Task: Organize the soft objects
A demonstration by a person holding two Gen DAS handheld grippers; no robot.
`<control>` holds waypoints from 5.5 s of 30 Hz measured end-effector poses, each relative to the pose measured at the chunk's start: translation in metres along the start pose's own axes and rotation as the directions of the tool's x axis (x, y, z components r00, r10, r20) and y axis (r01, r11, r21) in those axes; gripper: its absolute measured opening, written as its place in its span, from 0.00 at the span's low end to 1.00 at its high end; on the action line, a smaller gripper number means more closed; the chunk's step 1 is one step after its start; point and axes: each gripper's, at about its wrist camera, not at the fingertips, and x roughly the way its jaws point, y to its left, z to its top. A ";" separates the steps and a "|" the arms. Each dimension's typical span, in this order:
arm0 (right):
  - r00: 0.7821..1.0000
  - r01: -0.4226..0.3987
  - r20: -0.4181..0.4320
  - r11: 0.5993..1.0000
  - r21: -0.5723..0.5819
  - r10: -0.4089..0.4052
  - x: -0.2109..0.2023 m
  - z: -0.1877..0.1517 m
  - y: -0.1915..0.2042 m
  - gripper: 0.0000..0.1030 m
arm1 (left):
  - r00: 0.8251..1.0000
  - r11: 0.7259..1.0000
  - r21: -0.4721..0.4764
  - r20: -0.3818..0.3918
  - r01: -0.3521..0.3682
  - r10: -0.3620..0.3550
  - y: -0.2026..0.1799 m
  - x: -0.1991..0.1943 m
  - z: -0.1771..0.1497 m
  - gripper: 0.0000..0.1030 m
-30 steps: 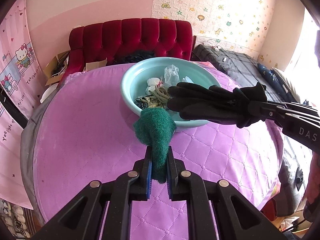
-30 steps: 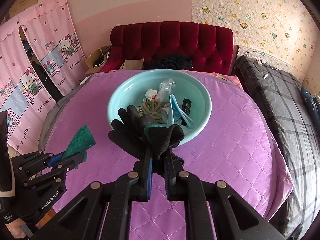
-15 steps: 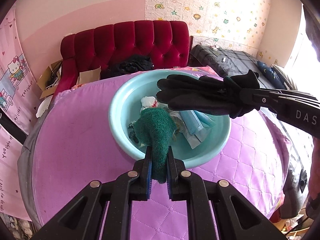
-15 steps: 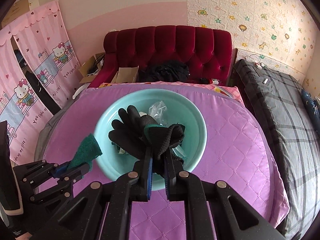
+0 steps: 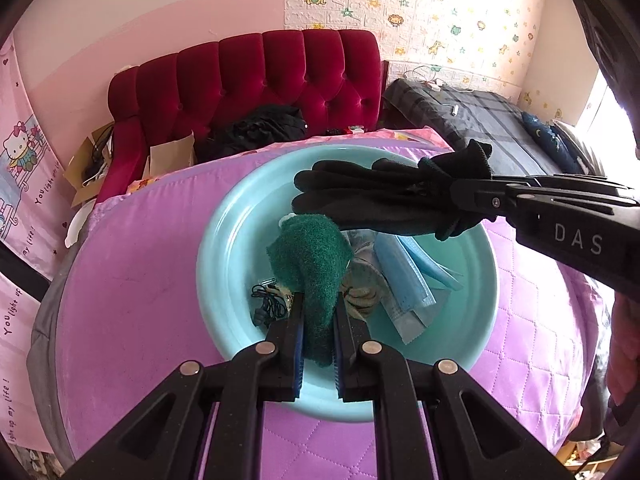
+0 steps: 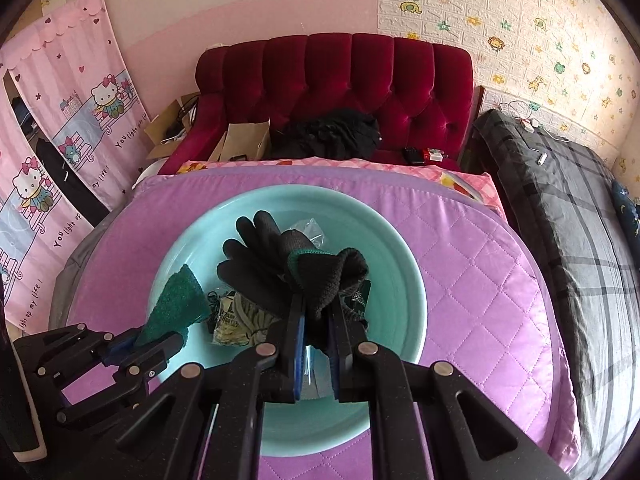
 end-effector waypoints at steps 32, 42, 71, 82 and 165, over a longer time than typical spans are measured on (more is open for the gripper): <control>0.997 0.071 -0.024 0.997 0.018 -0.070 0.040 0.016 -0.003 1.00 | 0.996 0.998 -0.022 -0.077 -0.057 0.055 0.005 0.067 0.016 1.00; 0.996 0.091 -0.010 0.996 0.014 -0.091 0.018 0.005 -0.002 1.00 | 0.995 0.993 -0.063 -0.031 -0.096 0.095 0.010 0.046 0.010 1.00; 0.997 0.066 0.028 0.998 0.012 -0.067 -0.064 -0.072 0.011 1.00 | 0.988 0.985 -0.080 0.011 -0.151 0.152 -0.014 -0.042 -0.044 1.00; 0.998 0.062 0.020 0.998 -0.009 -0.062 -0.085 -0.107 0.016 1.00 | 0.988 0.986 -0.074 0.027 -0.151 0.153 -0.029 -0.066 -0.070 1.00; 0.996 0.075 0.056 0.995 -0.064 -0.072 -0.091 -0.141 0.017 1.00 | 0.979 0.974 -0.098 -0.023 -0.203 0.202 -0.053 -0.069 -0.104 1.00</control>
